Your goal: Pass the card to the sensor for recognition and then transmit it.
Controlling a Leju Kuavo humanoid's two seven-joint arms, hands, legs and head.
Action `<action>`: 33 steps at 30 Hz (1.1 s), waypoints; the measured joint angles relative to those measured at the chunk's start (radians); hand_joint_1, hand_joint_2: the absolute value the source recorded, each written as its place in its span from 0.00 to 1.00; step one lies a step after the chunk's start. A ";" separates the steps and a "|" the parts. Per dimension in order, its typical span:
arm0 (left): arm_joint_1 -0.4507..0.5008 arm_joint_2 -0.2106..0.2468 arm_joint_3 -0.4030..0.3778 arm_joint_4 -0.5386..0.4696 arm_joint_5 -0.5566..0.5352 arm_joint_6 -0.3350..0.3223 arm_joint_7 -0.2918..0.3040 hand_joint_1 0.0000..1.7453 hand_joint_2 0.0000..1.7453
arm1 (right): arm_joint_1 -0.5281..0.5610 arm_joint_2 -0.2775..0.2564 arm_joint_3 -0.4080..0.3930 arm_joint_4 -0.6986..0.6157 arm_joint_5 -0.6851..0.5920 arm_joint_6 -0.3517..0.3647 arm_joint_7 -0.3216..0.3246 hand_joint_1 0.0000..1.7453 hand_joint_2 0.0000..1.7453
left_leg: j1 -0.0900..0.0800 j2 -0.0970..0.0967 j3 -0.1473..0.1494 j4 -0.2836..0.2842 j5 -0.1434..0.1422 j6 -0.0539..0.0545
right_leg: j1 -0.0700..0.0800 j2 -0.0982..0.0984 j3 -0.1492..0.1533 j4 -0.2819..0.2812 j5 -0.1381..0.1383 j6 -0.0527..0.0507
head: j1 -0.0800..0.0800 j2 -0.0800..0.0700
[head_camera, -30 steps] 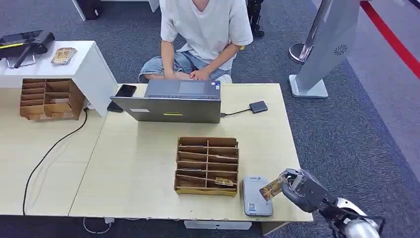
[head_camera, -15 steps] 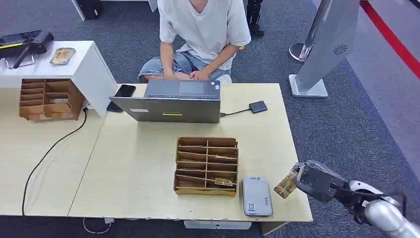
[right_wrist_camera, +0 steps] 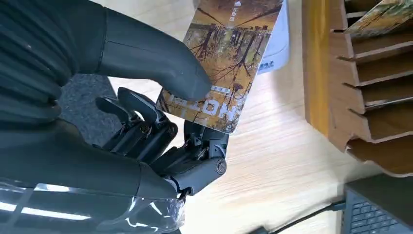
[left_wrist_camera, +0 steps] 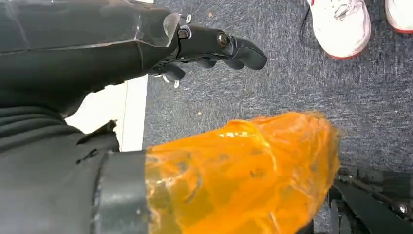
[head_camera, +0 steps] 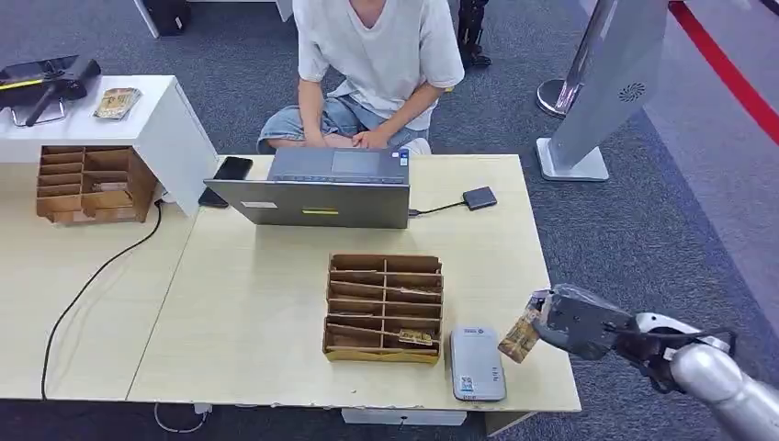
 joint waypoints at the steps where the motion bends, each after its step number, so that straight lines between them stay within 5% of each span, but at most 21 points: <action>1: 0.000 0.000 0.000 0.000 0.000 0.000 0.000 0.00 0.00 | -0.004 0.000 0.007 0.000 -0.002 0.000 0.000 1.00 1.00 | 0.000 0.000 0.000 0.000 0.000 0.000 | 0.000 0.000 0.000 0.000 0.000 0.000 | 0.000 0.000; 19: -0.001 -0.001 -0.001 0.000 -0.016 -0.002 0.000 0.00 0.00 | -0.084 0.093 0.226 0.124 0.064 -0.061 -0.007 1.00 1.00 | 0.000 -0.001 0.000 0.000 0.000 0.000 | 0.000 -0.001 0.000 0.000 0.000 0.000 | 0.000 0.000; 33: -0.001 -0.001 -0.002 0.000 -0.022 -0.002 0.003 0.00 0.00 | -0.106 0.175 0.290 0.213 0.091 -0.084 -0.007 1.00 1.00 | 0.000 -0.001 0.000 0.000 0.000 0.000 | 0.000 -0.001 0.000 0.000 0.000 0.000 | 0.000 0.000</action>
